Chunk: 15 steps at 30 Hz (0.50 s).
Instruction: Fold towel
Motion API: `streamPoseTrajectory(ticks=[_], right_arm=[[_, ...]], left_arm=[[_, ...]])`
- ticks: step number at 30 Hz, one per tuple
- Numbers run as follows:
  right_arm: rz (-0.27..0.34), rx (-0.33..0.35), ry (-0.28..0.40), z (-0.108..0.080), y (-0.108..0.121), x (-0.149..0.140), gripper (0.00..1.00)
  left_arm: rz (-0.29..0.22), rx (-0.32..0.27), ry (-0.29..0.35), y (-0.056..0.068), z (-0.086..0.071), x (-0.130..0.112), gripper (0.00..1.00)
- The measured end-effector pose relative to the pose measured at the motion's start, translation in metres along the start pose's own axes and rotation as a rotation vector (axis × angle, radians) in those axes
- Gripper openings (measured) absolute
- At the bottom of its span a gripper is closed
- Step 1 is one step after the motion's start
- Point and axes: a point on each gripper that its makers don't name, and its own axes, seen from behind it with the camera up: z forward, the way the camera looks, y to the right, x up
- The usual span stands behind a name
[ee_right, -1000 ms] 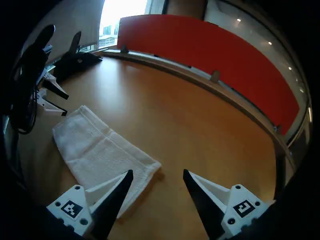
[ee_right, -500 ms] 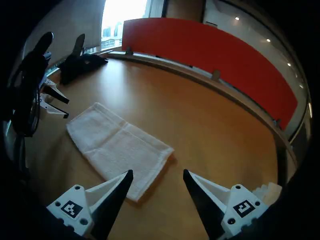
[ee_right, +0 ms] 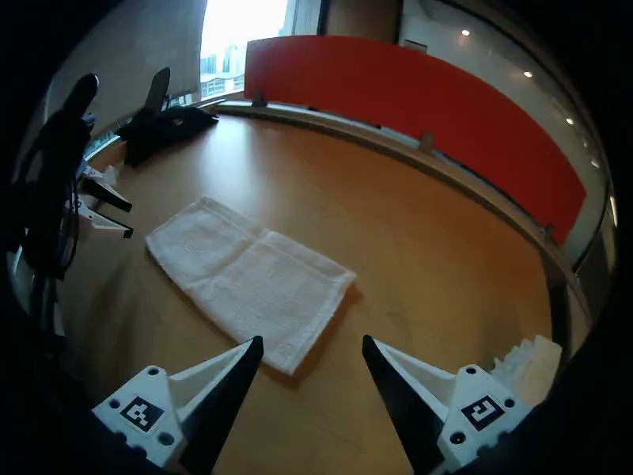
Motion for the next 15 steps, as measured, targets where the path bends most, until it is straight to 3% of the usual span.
streamPoseTrajectory(ticks=[15], right_arm=[[-0.063, 0.071, -0.010, 0.015, -0.013, 0.000, 0.97]], left_arm=[[-0.066, 0.063, 0.003, -0.014, -0.027, -0.021, 0.95]])
